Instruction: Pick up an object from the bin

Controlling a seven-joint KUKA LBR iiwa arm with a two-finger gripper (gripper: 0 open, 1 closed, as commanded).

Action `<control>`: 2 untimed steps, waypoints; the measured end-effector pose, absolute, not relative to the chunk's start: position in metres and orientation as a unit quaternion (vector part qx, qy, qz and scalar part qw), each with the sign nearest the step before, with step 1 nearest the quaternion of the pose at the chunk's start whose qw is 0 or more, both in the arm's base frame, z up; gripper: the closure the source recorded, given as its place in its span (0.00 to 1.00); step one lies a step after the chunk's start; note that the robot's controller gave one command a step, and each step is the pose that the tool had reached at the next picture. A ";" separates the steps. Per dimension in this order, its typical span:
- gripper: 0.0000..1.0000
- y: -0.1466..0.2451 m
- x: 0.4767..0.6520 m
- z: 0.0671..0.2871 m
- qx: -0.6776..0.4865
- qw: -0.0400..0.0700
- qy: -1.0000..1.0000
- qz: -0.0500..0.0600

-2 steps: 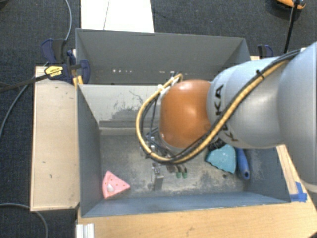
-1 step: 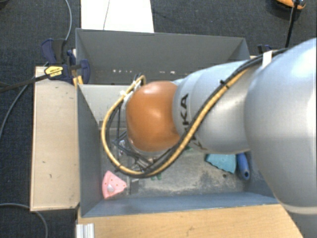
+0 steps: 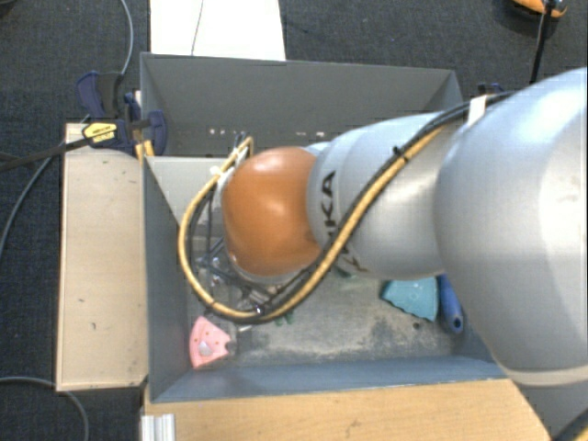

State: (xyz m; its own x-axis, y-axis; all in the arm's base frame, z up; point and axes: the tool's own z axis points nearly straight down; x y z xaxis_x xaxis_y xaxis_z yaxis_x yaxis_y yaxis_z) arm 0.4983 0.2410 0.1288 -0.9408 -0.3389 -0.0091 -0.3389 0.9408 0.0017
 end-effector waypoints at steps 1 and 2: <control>0.00 0.254 0.482 0.072 -0.184 0.005 0.983 0.002; 1.00 0.262 0.473 0.072 -0.222 0.004 0.975 0.001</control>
Offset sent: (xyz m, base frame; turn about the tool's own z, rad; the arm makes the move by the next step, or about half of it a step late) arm -0.0168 0.0133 -0.0588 -0.3966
